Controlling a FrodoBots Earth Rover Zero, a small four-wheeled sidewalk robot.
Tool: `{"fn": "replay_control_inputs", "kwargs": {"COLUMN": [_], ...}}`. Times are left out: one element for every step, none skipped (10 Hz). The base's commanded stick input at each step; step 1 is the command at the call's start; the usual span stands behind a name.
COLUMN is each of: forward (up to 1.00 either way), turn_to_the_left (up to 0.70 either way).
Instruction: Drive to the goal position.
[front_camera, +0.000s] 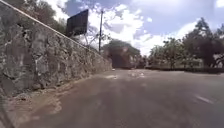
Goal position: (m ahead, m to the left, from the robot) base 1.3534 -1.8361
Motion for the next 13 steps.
{"fn": "replay_control_inputs", "kwargs": {"forward": [0.50,0.50,0.50,0.50,0.50,0.50,0.50,0.50,0.50,0.50,0.50,0.50,0.50], "turn_to_the_left": [0.00,0.00,0.00,0.00,0.00,0.00,0.00,0.00,0.00,0.00,0.00,0.00,0.00]}}
